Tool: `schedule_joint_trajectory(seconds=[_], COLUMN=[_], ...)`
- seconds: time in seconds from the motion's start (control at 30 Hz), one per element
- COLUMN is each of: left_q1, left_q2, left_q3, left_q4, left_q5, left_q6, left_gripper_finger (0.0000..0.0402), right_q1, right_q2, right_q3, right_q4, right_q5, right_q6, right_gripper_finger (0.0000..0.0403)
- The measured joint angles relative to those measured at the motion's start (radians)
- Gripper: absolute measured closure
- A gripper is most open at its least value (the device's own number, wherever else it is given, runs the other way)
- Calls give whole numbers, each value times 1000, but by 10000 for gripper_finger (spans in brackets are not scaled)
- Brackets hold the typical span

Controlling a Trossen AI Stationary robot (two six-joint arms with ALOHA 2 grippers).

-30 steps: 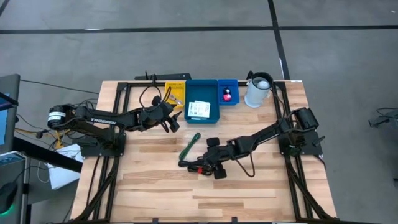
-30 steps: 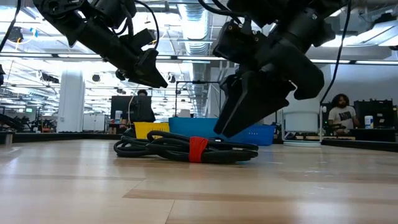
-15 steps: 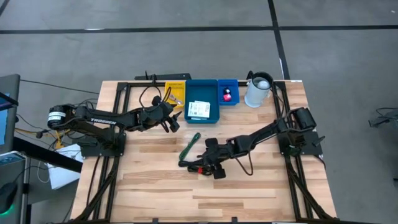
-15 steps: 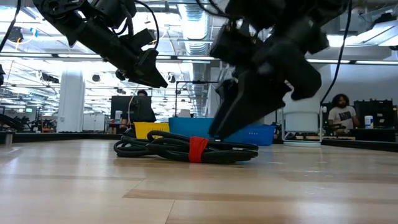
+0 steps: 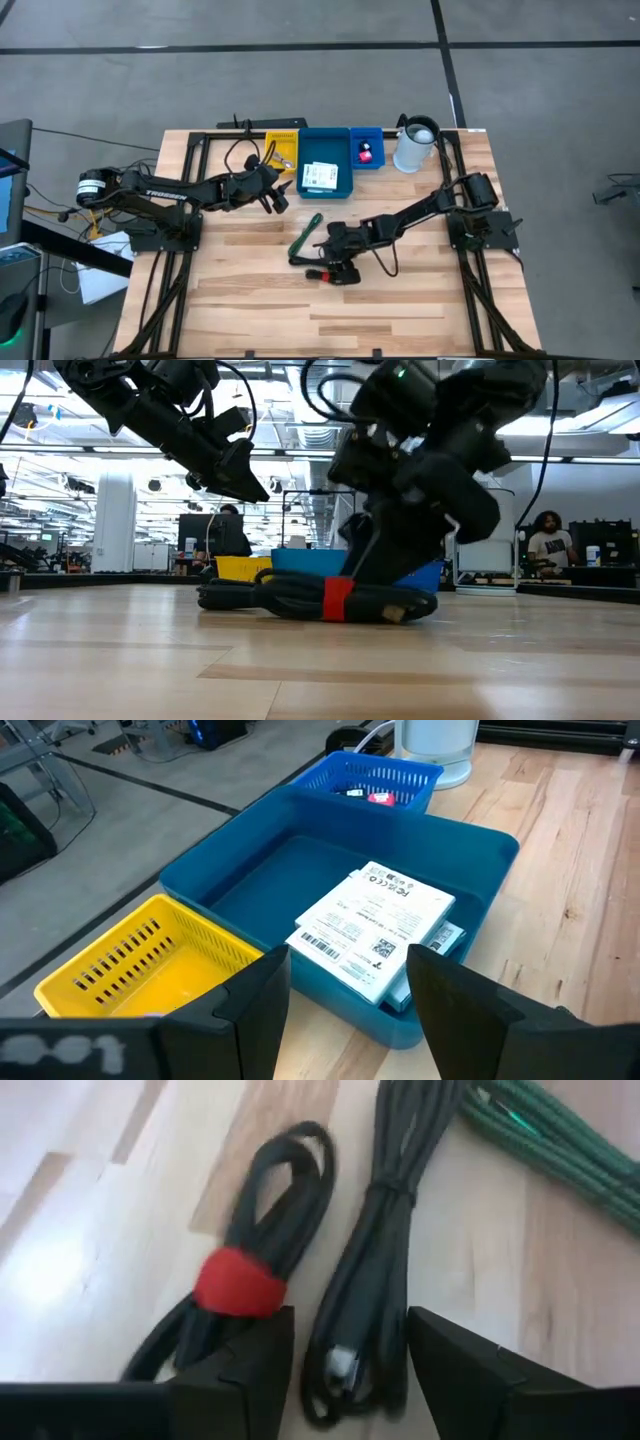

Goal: Pick and place items into bin
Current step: Put the top black charger cable into the yellow bin

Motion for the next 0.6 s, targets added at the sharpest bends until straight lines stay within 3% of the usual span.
schedule_joint_trajectory(seconds=[0.13,0.43,0.6], left_q1=[0,0,0], left_q2=[0,0,0], left_q3=[0,0,0], left_q4=[-1,-1,-1], left_q5=[15,15,15], left_q6=[-3,-4,-4], left_gripper_finger=[209,209,209], right_q1=[-16,-19,-19], right_q2=[0,0,0], right_q3=[-3,-3,-2], right_q4=[-11,-15,-16], right_q5=[-50,-55,-55], right_q6=[1,-16,-25], right_gripper_finger=[238,312,321])
